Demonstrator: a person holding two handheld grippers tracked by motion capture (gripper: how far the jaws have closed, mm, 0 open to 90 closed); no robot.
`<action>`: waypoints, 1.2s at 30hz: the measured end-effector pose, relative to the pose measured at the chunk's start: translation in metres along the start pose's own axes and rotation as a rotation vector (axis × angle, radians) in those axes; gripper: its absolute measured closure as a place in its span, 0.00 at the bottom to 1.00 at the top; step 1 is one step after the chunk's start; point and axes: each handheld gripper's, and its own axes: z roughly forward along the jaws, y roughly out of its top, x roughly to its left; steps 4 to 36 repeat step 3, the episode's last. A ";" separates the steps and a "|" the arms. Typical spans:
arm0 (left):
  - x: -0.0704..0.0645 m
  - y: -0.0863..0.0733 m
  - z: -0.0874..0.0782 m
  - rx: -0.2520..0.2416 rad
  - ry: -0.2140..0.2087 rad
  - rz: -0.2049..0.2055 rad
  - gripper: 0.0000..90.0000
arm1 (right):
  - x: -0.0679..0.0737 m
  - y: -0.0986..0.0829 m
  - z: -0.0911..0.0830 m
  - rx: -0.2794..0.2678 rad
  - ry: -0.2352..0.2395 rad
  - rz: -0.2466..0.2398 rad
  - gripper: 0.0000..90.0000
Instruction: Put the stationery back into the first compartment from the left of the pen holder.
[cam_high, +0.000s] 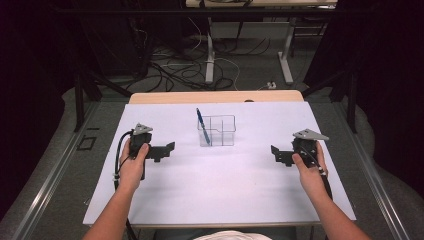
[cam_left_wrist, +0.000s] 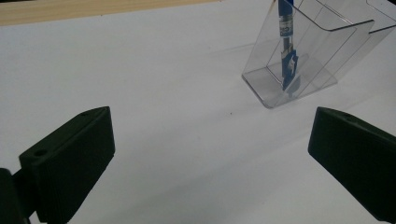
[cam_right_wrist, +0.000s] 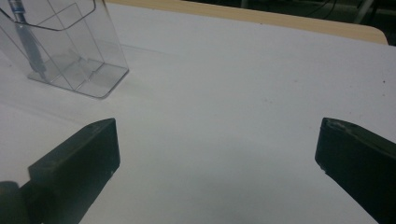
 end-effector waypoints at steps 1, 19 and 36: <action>0.001 0.001 -0.001 0.010 -0.012 -0.002 0.00 | -0.002 -0.001 0.001 -0.005 0.002 0.009 0.00; 0.001 0.001 -0.001 -0.004 -0.008 -0.001 0.00 | -0.004 -0.003 0.003 0.002 -0.020 0.026 0.00; 0.001 0.001 -0.001 -0.004 -0.008 -0.001 0.00 | -0.004 -0.003 0.003 0.002 -0.020 0.026 0.00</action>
